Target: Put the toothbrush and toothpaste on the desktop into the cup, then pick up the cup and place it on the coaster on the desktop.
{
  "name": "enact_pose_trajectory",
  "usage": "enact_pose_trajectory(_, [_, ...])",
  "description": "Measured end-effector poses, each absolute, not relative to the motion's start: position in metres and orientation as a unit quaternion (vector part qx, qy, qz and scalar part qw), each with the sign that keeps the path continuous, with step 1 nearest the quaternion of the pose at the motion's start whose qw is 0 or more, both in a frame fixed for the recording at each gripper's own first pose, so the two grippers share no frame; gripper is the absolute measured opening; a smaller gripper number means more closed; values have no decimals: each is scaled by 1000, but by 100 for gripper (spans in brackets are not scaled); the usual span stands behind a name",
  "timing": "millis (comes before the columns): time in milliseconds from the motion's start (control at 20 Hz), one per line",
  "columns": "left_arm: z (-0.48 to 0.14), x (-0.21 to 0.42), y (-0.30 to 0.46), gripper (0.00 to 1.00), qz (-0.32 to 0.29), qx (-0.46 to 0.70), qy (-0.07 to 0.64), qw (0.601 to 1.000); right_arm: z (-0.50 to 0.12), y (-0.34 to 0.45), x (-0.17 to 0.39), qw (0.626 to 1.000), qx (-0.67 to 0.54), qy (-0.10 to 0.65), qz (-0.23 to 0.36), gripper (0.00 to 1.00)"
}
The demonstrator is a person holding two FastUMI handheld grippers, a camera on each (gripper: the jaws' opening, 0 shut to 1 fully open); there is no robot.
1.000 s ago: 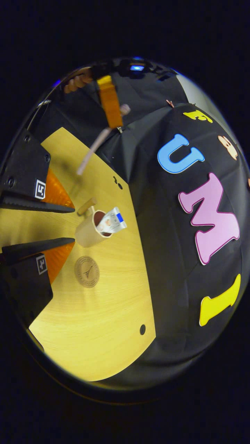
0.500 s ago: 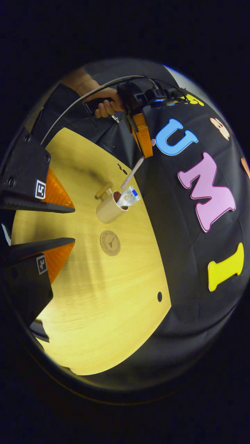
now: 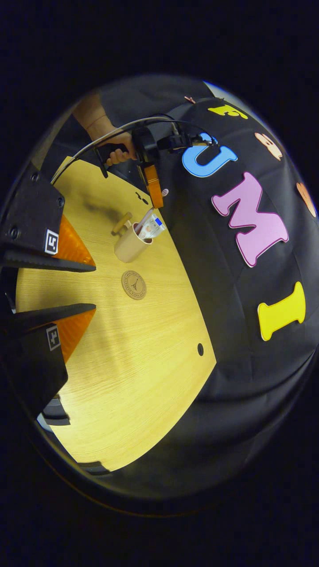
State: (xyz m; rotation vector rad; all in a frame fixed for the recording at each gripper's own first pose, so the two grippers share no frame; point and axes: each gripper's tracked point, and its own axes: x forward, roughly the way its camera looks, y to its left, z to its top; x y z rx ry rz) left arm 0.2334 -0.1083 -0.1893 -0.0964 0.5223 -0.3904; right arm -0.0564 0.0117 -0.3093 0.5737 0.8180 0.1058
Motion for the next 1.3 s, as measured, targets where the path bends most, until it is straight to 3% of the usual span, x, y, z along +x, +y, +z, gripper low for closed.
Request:
enact_pose_trajectory(300, [-214, 226, -115, 7, -228, -6, 270, 935, -297, 5, -70, 881, 280, 381, 13, 43])
enact_pose_trajectory(550, [-215, 214, -117, 17, -258, -1, 273, 927, -287, 6, -91, 881, 282, 380, -9, 43])
enact_pose_trajectory(700, [-215, 208, -106, 29, -257, 25, 273, 927, -284, 5, -98, 880, 287, 378, -17, 43])
enact_pose_trajectory(750, [-216, 204, -102, 25, -257, 36, 275, 926, -284, 4, -98, 879, 289, 378, -19, 43])
enact_pose_trajectory(900, [-221, 188, -101, 53, -291, 60, 292, 909, -285, 1, -100, 877, 293, 379, -21, 43])
enact_pose_trajectory(1000, [-232, 174, -100, 65, -320, 82, 317, 889, -286, -1, -98, 874, 298, 382, -20, 43])
enact_pose_trajectory(1300, [-277, 178, -88, 69, -337, 143, 385, 847, -296, -5, -89, 871, 301, 389, -12, 43])
